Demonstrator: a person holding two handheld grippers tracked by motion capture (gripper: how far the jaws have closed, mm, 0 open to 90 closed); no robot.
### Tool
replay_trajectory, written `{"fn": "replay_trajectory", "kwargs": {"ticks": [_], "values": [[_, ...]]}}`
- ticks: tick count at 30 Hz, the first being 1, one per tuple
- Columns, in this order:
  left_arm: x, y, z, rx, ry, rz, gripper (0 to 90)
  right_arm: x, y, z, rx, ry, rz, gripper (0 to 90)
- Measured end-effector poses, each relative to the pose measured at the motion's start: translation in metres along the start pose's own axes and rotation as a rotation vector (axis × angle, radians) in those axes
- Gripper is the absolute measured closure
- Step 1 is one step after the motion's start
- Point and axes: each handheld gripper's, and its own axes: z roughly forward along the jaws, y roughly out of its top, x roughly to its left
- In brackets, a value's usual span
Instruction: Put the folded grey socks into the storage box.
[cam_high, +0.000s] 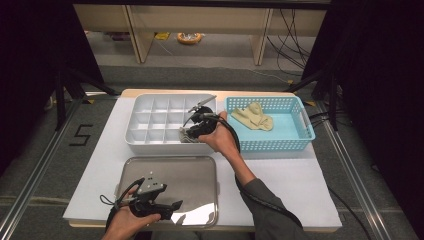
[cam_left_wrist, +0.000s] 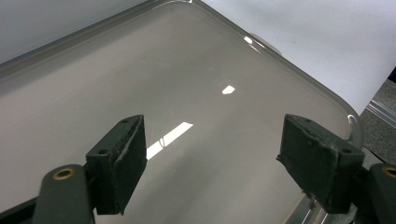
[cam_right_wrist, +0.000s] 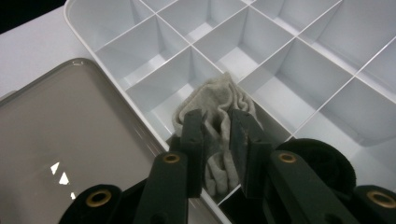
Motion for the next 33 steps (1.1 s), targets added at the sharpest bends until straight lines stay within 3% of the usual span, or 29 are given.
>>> {"fn": "replay_trajectory", "kwargs": {"ticks": [2, 3, 4, 5, 10, 12, 16, 17, 22, 23, 28, 29, 30, 31, 33], "values": [[-0.001, 0.0, 0.0, -0.002, 0.003, -0.007, 22.3, -0.001, 0.0, -0.001, -0.01, 0.001, 0.005, 75.0], [-0.001, 0.0, -0.001, -0.005, -0.002, -0.003, 22.3, -0.004, -0.001, -0.005, -0.041, -0.002, 0.005, 73.9], [-0.001, 0.001, -0.002, -0.005, -0.005, 0.003, 22.3, -0.005, -0.001, -0.01, -0.026, -0.013, 0.036, 73.0], [-0.002, 0.0, -0.002, -0.014, -0.004, -0.012, 22.3, -0.009, -0.002, -0.013, -0.058, -0.017, 0.011, 72.0], [-0.002, 0.0, -0.003, -0.011, 0.0, -0.001, 22.3, -0.028, -0.007, -0.032, -0.103, -0.033, 0.042, 69.0], [-0.002, -0.001, -0.004, -0.011, -0.007, -0.002, 22.3, -0.036, -0.009, -0.038, -0.118, -0.047, 0.031, 67.6], [-0.001, -0.001, -0.005, 0.002, -0.016, -0.004, 22.2, -0.051, -0.017, -0.05, -0.129, -0.078, 0.049, 65.2], [-0.002, -0.002, -0.004, -0.017, -0.001, -0.02, 22.2, -0.055, -0.019, -0.052, -0.133, -0.08, 0.051, 64.6], [0.001, -0.003, -0.005, -0.01, 0.007, -0.016, 22.1, -0.068, -0.027, -0.061, -0.132, -0.1, 0.101, 62.2], [0.001, -0.004, -0.005, -0.02, -0.001, -0.026, 22.1, -0.074, -0.032, -0.064, -0.133, -0.113, 0.128, 60.5], [0.001, -0.005, -0.006, -0.01, -0.009, -0.023, 22.1, -0.088, -0.04, -0.07, -0.129, -0.142, 0.145, 57.4], [0.001, -0.006, -0.006, -0.01, -0.025, -0.035, 22.0, -0.091, -0.044, -0.071, -0.13, -0.143, 0.176, 56.3], [-0.002, -0.007, -0.005, -0.008, -0.066, -0.067, 22.0, -0.094, -0.046, -0.072, -0.13, -0.142, 0.174, 55.4], [0.0, -0.006, -0.005, -0.02, -0.031, -0.054, 22.0, -0.094, -0.047, -0.073, -0.124, -0.145, 0.213, 54.6], [0.001, -0.006, -0.006, -0.024, 0.006, -0.036, 22.0, -0.1, -0.05, -0.074, -0.127, -0.148, 0.183, 52.9]]}}
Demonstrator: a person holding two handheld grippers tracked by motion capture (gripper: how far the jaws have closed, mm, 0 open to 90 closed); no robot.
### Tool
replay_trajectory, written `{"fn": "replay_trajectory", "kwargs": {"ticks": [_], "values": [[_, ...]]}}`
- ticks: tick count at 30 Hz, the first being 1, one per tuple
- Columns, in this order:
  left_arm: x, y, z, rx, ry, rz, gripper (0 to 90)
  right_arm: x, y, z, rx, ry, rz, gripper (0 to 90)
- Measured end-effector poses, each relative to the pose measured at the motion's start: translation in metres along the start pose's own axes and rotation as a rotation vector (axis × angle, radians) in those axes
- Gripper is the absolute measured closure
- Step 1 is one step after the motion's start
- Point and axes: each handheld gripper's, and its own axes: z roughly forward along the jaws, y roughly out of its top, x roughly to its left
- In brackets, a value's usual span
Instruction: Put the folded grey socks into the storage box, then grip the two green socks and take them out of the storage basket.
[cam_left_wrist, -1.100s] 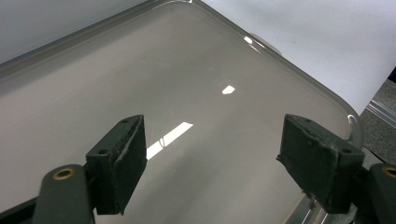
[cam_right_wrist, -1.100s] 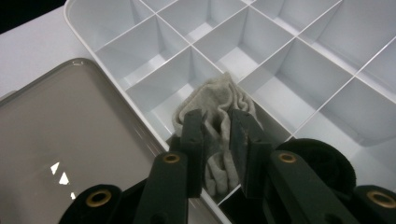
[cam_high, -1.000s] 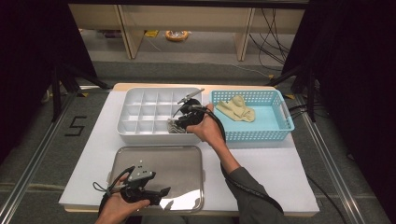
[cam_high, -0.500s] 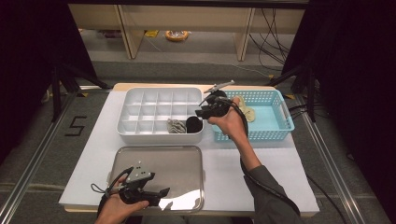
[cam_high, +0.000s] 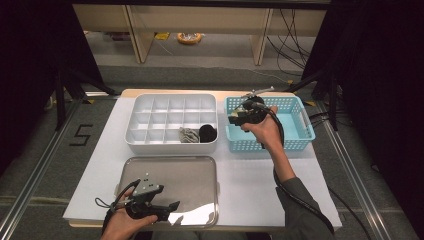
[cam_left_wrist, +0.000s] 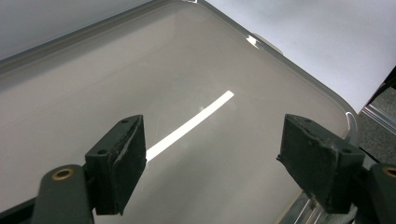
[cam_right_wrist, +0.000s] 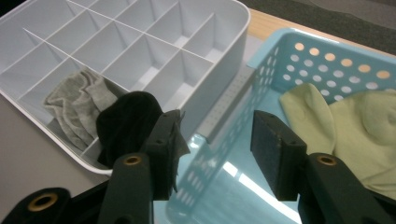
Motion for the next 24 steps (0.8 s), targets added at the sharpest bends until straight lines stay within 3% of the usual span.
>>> {"fn": "replay_trajectory", "kwargs": {"ticks": [1, 5, 9, 10, 13, 15, 18, 19, 20, 24], "values": [[0.001, 0.0, -0.001, 0.004, 0.002, 0.009, 22.0, 0.002, -0.002, -0.002, 0.016, -0.005, 0.056, 52.5], [0.001, 0.001, -0.003, 0.007, -0.006, 0.017, 22.0, -0.008, -0.004, -0.006, -0.014, -0.014, 0.037, 51.1], [0.0, 0.0, -0.003, 0.002, 0.006, 0.012, 21.9, -0.017, -0.003, -0.011, -0.024, -0.029, 0.057, 47.9], [0.001, 0.0, -0.004, 0.009, -0.002, 0.014, 21.9, -0.017, -0.003, -0.012, -0.017, -0.033, 0.09, 47.5], [0.0, -0.001, -0.002, -0.007, 0.004, 0.005, 21.9, -0.023, -0.003, -0.012, -0.017, -0.032, 0.075, 46.7], [0.002, 0.0, -0.004, 0.009, 0.006, 0.019, 21.9, -0.026, -0.003, -0.011, 0.027, -0.041, 0.123, 44.4], [0.003, 0.0, -0.004, 0.001, 0.016, 0.019, 21.9, -0.031, -0.004, -0.008, 0.027, -0.047, 0.136, 44.4], [0.003, 0.0, -0.004, 0.006, 0.013, 0.021, 21.9, -0.036, -0.004, -0.006, 0.017, -0.053, 0.107, 44.8], [0.003, 0.0, -0.004, 0.001, 0.017, 0.017, 21.9, -0.034, -0.003, -0.006, 0.045, -0.056, 0.165, 45.4], [0.001, 0.0, -0.003, -0.001, 0.014, 0.015, 21.9, -0.046, -0.002, -0.001, 0.068, -0.074, 0.117, 49.6]]}}
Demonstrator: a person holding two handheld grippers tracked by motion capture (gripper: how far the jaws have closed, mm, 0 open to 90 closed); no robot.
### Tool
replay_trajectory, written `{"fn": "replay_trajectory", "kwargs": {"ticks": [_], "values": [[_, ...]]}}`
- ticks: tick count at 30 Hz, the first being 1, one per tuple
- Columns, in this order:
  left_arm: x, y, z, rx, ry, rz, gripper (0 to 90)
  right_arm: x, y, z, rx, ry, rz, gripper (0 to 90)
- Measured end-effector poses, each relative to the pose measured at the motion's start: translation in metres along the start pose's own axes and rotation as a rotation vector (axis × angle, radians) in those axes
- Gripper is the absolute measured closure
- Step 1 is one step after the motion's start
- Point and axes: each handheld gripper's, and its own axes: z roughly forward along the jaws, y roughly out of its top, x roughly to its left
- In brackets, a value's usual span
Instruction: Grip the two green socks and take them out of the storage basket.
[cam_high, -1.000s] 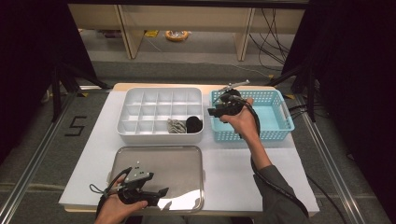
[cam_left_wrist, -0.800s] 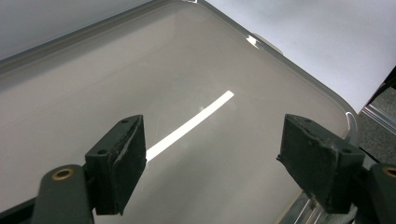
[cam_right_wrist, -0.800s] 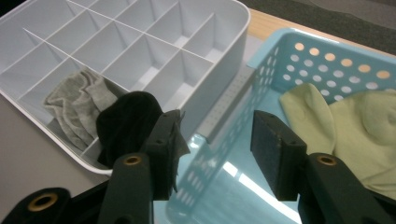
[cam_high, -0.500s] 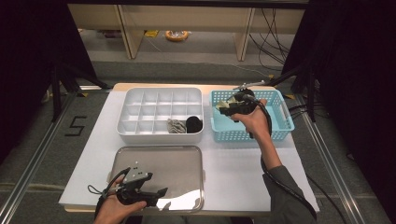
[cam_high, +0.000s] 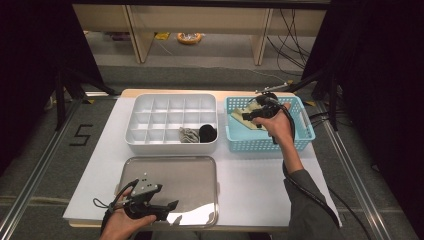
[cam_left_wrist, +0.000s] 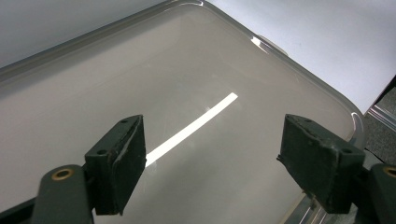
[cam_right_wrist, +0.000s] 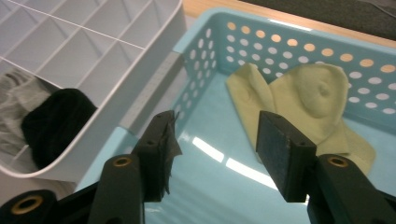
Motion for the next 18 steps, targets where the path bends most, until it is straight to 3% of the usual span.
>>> {"fn": "replay_trajectory", "kwargs": {"ticks": [1, 5, 13, 14, 15, 16, 17, 18], "values": [[0.0, 0.0, 0.0, 0.001, -0.001, 0.001, 21.9, 0.0, 0.001, 0.002, 0.009, -0.005, 0.018, 50.6], [0.0, 0.0, 0.0, 0.002, -0.003, -0.001, 21.9, -0.008, 0.004, 0.008, 0.023, -0.025, 0.001, 52.4], [-0.001, 0.0, 0.0, 0.005, -0.006, 0.002, 21.9, -0.04, 0.015, 0.024, 0.058, -0.121, 0.012, 57.5], [-0.001, 0.0, 0.0, 0.007, -0.009, 0.006, 21.9, -0.047, 0.015, 0.027, 0.066, -0.14, 0.035, 59.2], [-0.001, 0.0, 0.0, 0.007, -0.009, 0.006, 21.9, -0.047, 0.015, 0.027, 0.066, -0.14, 0.035, 59.2], [-0.001, 0.0, 0.0, 0.007, -0.01, 0.007, 21.9, -0.048, 0.016, 0.028, 0.086, -0.151, 0.08, 59.6], [-0.001, 0.0, 0.0, 0.007, -0.01, 0.007, 21.9, -0.049, 0.015, 0.03, 0.076, -0.149, 0.085, 60.5], [-0.001, 0.0, 0.0, 0.005, -0.009, 0.003, 21.9, -0.055, 0.015, 0.032, 0.072, -0.157, 0.037, 61.1]]}}
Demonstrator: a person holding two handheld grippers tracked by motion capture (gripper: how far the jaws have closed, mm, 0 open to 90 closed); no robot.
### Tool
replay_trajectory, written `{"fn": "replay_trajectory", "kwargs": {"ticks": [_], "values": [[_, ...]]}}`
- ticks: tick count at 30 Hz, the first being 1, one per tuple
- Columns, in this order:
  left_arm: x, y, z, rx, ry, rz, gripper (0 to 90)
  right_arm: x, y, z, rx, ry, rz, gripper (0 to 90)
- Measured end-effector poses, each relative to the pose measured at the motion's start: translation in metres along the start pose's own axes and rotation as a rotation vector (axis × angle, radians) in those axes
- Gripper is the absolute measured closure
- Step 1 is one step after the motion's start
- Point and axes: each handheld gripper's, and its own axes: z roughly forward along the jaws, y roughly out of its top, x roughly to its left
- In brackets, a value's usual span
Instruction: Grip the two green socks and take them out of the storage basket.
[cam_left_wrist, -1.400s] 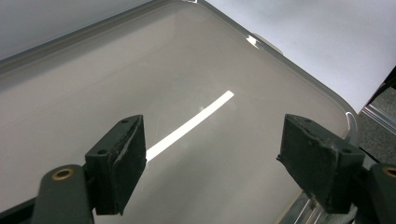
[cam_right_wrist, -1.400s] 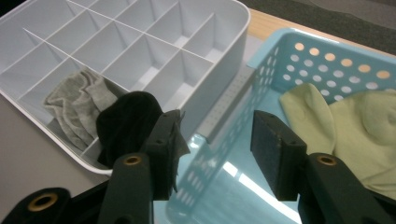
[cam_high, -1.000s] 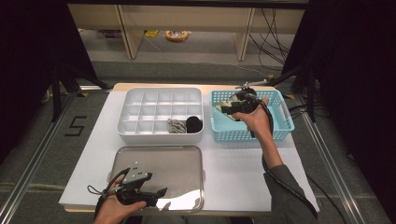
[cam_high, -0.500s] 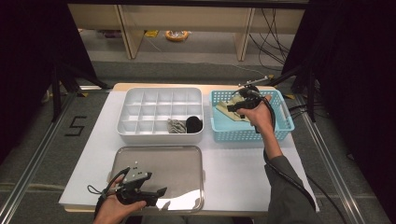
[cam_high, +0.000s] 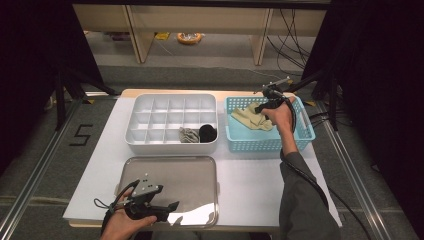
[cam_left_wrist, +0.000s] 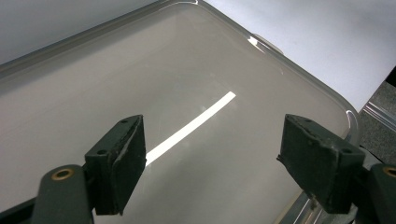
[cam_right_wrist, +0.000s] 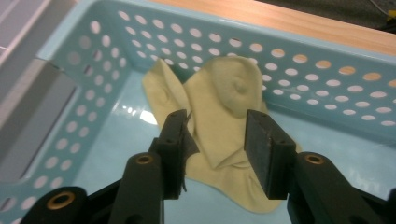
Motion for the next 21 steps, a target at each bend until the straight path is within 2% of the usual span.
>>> {"fn": "replay_trajectory", "kwargs": {"ticks": [2, 5, 6, 8, 9, 10, 12, 14, 15, 16, 17, 18, 19, 21], "values": [[0.0, 0.0, 0.0, 0.002, -0.003, 0.006, 21.9, -0.005, 0.001, 0.006, 0.029, -0.026, 0.026, 63.0], [0.0, 0.0, 0.0, 0.003, -0.004, 0.006, 21.9, -0.01, 0.002, 0.01, 0.023, -0.031, 0.016, 65.5], [0.0, 0.001, 0.0, 0.004, -0.006, 0.007, 21.9, -0.01, 0.003, 0.012, 0.044, -0.023, 0.055, 66.5], [0.0, 0.001, 0.0, 0.004, -0.006, 0.007, 21.9, -0.013, 0.003, 0.014, 0.037, -0.031, 0.041, 67.3], [0.0, 0.0, 0.0, 0.004, -0.006, 0.007, 21.9, -0.011, 0.003, 0.015, 0.046, -0.035, 0.086, 67.5], [0.0, 0.0, 0.001, 0.003, -0.007, 0.006, 21.9, -0.018, 0.004, 0.019, 0.037, -0.051, 0.049, 68.1], [-0.001, 0.0, 0.001, -0.002, -0.008, -0.001, 21.9, -0.019, 0.004, 0.023, 0.025, -0.054, 0.062, 68.2], [-0.001, 0.0, 0.001, 0.005, -0.011, 0.007, 21.9, -0.019, 0.005, 0.024, 0.054, -0.045, 0.09, 68.9], [-0.001, 0.0, 0.001, 0.005, -0.005, 0.006, 21.9, -0.022, 0.005, 0.025, 0.047, -0.05, 0.057, 69.1], [-0.001, 0.0, 0.001, 0.004, -0.009, 0.004, 21.9, -0.02, 0.005, 0.028, 0.051, -0.046, 0.094, 69.5], [-0.001, 0.0, 0.001, 0.004, -0.009, 0.004, 21.9, -0.02, 0.005, 0.028, 0.051, -0.046, 0.094, 69.5], [0.0, 0.0, 0.001, 0.006, -0.012, 0.007, 21.9, -0.022, 0.006, 0.031, 0.049, -0.044, 0.068, 69.9], [-0.001, 0.0, 0.001, -0.008, -0.011, -0.002, 21.9, -0.022, 0.006, 0.031, 0.049, -0.044, 0.068, 69.9], [0.0, 0.001, 0.0, 0.006, -0.014, 0.003, 21.9, -0.021, 0.006, 0.033, 0.058, -0.044, 0.08, 69.9]]}}
